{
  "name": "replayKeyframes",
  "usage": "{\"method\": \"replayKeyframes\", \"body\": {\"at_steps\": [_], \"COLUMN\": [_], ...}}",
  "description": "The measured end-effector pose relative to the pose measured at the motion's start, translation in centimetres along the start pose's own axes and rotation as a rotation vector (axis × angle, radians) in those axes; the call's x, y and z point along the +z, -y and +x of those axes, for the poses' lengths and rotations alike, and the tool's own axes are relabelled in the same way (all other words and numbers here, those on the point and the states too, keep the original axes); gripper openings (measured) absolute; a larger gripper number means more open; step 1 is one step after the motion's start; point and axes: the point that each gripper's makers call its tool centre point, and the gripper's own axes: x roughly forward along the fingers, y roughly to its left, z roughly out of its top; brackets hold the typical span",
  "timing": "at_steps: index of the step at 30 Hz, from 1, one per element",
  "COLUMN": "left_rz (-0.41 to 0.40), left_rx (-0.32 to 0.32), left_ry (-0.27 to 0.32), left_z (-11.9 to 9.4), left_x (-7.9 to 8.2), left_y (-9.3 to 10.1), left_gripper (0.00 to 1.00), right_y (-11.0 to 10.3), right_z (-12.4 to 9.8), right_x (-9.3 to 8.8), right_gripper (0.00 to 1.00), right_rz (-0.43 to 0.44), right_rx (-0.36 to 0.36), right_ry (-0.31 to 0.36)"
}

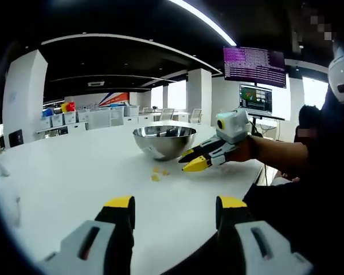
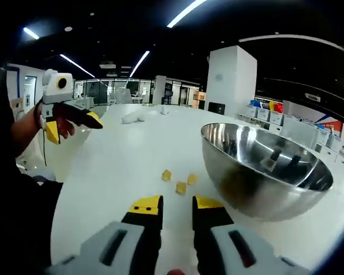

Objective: Pick up the QQ candy scattered on the table and place it into the stainless steel bowl on the table

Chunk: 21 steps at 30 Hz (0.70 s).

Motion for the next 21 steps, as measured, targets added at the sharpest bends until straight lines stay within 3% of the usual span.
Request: {"method": "replayKeyframes", "body": {"at_steps": [10,15,21], "left_rz": [-0.020,-0.024,-0.027], "left_rx": [0.027,0.030,0.031], "left_ry": [0.001,0.005,0.005], "left_z": [-1.1,-1.2,-1.0], "left_x": [-0.7,-0.7,-0.6], "left_y": [-1.6,-1.9,-1.9], "left_gripper": [0.56,0.56,0.56], "right_y": [0.1,0.3,0.3], "right_z": [3.2,3.5,3.7], "right_x": [0.0,0.0,0.0], "right_gripper": [0.20,0.11,0.09], "right_rz": [-0.005,0.004,0.010], "right_rx": [-0.016,-0.017,-0.011], "right_ry": [-0.025,-0.030,-0.026]}}
